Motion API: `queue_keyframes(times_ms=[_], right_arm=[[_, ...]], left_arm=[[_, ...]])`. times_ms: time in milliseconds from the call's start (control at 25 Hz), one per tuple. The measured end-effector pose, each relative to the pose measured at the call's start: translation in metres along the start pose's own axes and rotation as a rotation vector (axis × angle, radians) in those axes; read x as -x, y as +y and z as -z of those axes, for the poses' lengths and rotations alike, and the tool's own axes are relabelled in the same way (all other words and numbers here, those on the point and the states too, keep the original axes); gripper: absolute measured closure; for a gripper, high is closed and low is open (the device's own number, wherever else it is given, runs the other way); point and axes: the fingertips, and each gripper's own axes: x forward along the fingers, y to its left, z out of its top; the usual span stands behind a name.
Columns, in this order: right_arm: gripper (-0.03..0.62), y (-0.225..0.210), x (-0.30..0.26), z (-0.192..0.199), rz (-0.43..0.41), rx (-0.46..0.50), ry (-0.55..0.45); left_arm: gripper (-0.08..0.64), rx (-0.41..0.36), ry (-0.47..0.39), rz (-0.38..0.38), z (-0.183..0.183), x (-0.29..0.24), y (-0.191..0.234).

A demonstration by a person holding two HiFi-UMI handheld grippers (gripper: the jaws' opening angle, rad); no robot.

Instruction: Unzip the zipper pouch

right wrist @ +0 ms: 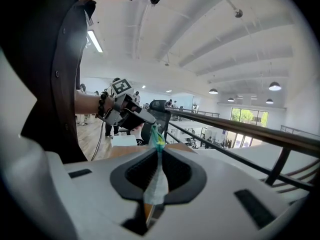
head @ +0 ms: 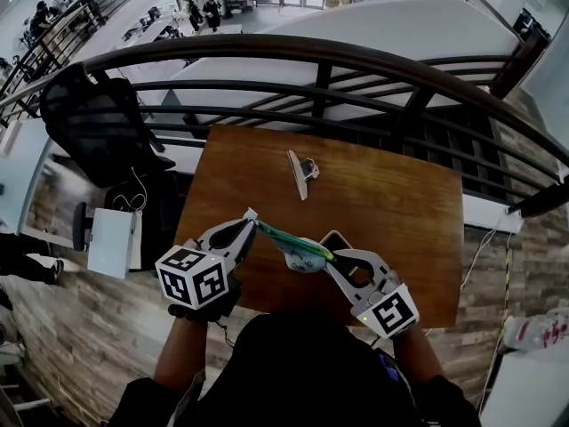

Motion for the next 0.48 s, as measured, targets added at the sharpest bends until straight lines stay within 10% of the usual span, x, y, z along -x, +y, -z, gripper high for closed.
queue_keyframes(times_ms=[480], right_arm=[[0.558,0.005,-0.04,0.015,-0.057,-0.12,-0.002]], left_arm=[[0.545,0.039,-0.026,-0.078,0.003,0.002,0.028]])
